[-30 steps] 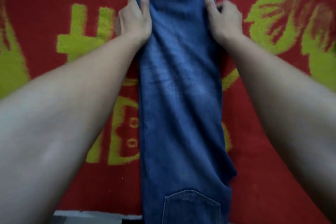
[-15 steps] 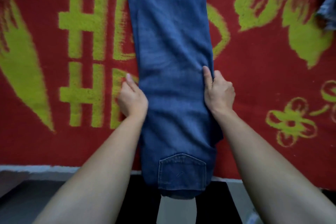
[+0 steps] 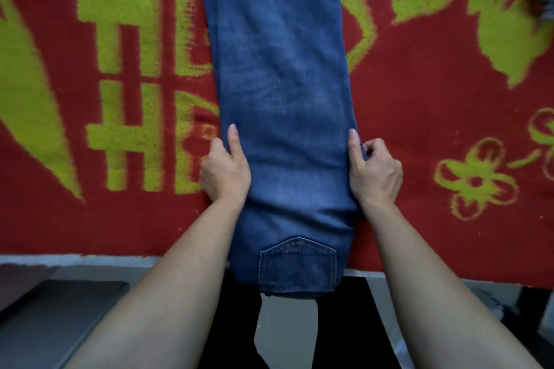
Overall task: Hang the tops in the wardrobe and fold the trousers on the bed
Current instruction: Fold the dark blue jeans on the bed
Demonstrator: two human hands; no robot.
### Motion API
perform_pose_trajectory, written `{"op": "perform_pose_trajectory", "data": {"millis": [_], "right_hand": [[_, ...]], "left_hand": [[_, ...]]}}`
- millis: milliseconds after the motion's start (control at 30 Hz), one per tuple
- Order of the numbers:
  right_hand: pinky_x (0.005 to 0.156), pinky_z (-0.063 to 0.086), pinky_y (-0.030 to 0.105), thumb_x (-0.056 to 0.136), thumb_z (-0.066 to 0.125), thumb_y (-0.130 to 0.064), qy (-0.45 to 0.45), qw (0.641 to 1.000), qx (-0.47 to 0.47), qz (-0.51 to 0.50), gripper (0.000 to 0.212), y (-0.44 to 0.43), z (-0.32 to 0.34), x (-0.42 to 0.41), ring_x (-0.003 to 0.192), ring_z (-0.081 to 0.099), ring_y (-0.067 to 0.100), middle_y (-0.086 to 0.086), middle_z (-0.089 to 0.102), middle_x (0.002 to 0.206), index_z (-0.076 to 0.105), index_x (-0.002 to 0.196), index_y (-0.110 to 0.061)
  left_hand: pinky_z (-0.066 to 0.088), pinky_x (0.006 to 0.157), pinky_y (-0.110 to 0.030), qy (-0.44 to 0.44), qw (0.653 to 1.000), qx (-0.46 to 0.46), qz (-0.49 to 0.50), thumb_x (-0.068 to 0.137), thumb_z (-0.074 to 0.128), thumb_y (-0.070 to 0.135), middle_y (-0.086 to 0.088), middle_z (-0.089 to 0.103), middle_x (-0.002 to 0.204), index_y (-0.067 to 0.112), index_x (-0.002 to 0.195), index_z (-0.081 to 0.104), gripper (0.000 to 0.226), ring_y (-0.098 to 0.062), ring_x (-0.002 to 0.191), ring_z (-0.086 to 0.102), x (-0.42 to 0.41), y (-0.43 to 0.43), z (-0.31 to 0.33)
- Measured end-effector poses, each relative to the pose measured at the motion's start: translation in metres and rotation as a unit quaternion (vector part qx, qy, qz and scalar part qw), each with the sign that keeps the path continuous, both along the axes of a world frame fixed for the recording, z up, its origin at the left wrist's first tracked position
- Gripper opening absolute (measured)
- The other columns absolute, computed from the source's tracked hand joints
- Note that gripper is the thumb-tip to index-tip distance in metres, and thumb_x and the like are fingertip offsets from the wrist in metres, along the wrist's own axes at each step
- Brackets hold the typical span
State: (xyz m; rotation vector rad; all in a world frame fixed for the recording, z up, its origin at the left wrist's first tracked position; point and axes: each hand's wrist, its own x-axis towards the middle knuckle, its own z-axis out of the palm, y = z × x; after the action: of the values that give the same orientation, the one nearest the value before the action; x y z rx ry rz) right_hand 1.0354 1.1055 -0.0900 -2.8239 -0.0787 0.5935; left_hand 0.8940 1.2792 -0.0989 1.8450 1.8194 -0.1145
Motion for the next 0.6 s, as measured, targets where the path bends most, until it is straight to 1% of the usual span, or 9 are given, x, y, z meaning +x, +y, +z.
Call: {"op": "perform_pose_trajectory", "data": {"millis": [67, 100, 167, 233, 300, 400, 467, 533, 600], "right_hand": [[0.072, 0.043, 0.041, 0.091, 0.046, -0.07, -0.021, 0.999, -0.026, -0.033, 0.054, 0.003, -0.003, -0.004, 0.084, 0.063, 0.041, 0.014, 0.067, 0.08, 0.057, 0.088, -0.018], [0.072, 0.042, 0.04, 0.092, 0.047, -0.068, -0.033, 0.998, -0.02, -0.045, 0.05, 0.007, -0.005, -0.007, 0.086, 0.063, 0.039, 0.012, 0.067, 0.086, 0.057, 0.092, -0.019], [0.079, 0.044, 0.041, 0.096, 0.05, -0.057, -0.093, 0.995, 0.036, -0.032, 0.042, 0.014, -0.007, -0.013, 0.098, 0.062, 0.035, 0.008, 0.063, 0.106, 0.059, 0.109, -0.018], [0.096, 0.041, 0.042, 0.098, 0.052, -0.042, -0.164, 0.982, 0.089, 0.03, 0.044, 0.026, -0.006, -0.01, 0.119, 0.054, 0.031, 0.012, 0.054, 0.132, 0.055, 0.131, -0.012], [0.11, 0.032, 0.042, 0.1, 0.049, -0.038, -0.2, 0.964, 0.11, 0.138, 0.053, 0.05, -0.002, 0.003, 0.139, 0.039, 0.034, 0.022, 0.038, 0.152, 0.046, 0.145, -0.009], [0.12, 0.021, 0.049, 0.103, 0.038, -0.049, -0.189, 0.921, 0.061, 0.336, 0.062, 0.1, -0.014, 0.037, 0.15, 0.02, 0.037, 0.025, 0.02, 0.16, 0.033, 0.155, -0.016], [0.122, 0.014, 0.051, 0.102, 0.031, -0.056, -0.166, 0.888, 0.006, 0.43, 0.065, 0.123, -0.029, 0.062, 0.152, 0.012, 0.033, 0.02, 0.014, 0.164, 0.025, 0.157, -0.024], [0.122, 0.011, 0.054, 0.1, 0.03, -0.059, -0.156, 0.881, -0.011, 0.445, 0.066, 0.128, -0.041, 0.073, 0.153, 0.008, 0.032, 0.017, 0.011, 0.165, 0.023, 0.158, -0.027], [0.122, 0.012, 0.055, 0.1, 0.033, -0.056, -0.174, 0.886, 0.012, 0.429, 0.064, 0.125, -0.041, 0.072, 0.153, 0.011, 0.032, 0.017, 0.014, 0.164, 0.028, 0.157, -0.026]], "left_hand": [[0.041, 0.069, -0.044, -0.018, 1.0, -0.004, -0.001, 0.098, 0.032, 0.062, -0.022, 0.065, 0.08, 0.011, 0.078, 0.047, 0.057, -0.043, 0.081, 0.06, 0.0, 0.001, -0.002], [0.04, 0.069, -0.044, -0.015, 1.0, -0.004, -0.001, 0.098, 0.032, 0.061, -0.021, 0.065, 0.08, 0.011, 0.08, 0.047, 0.056, -0.043, 0.081, 0.06, -0.001, 0.0, -0.002], [0.04, 0.071, -0.044, -0.002, 1.0, 0.012, -0.006, 0.099, 0.032, 0.059, -0.02, 0.067, 0.086, 0.011, 0.096, 0.051, 0.052, -0.042, 0.086, 0.061, 0.0, 0.001, 0.002], [0.04, 0.073, -0.045, -0.016, 0.999, 0.049, 0.001, 0.099, 0.033, 0.058, -0.016, 0.07, 0.092, 0.013, 0.112, 0.048, 0.05, -0.042, 0.089, 0.063, 0.012, 0.009, 0.007], [0.041, 0.075, -0.045, -0.031, 0.995, 0.094, 0.011, 0.098, 0.034, 0.061, -0.016, 0.071, 0.1, 0.013, 0.125, 0.044, 0.057, -0.042, 0.095, 0.063, 0.037, 0.027, 0.007], [0.043, 0.079, -0.046, 0.001, 0.99, 0.131, -0.048, 0.096, 0.033, 0.066, -0.016, 0.066, 0.119, 0.013, 0.14, 0.038, 0.069, -0.041, 0.103, 0.062, 0.082, 0.07, -0.005], [0.044, 0.078, -0.047, 0.05, 0.983, 0.148, -0.1, 0.097, 0.03, 0.065, -0.018, 0.067, 0.115, 0.013, 0.144, 0.035, 0.071, -0.042, 0.101, 0.063, 0.1, 0.099, -0.014], [0.045, 0.078, -0.048, 0.081, 0.977, 0.153, -0.123, 0.1, 0.028, 0.061, -0.02, 0.068, 0.112, 0.009, 0.145, 0.032, 0.069, -0.043, 0.1, 0.064, 0.107, 0.115, -0.019], [0.045, 0.081, -0.049, 0.068, 0.974, 0.166, -0.139, 0.101, 0.031, 0.054, -0.021, 0.063, 0.122, 0.009, 0.148, 0.032, 0.065, -0.043, 0.105, 0.062, 0.105, 0.116, -0.016]]}}
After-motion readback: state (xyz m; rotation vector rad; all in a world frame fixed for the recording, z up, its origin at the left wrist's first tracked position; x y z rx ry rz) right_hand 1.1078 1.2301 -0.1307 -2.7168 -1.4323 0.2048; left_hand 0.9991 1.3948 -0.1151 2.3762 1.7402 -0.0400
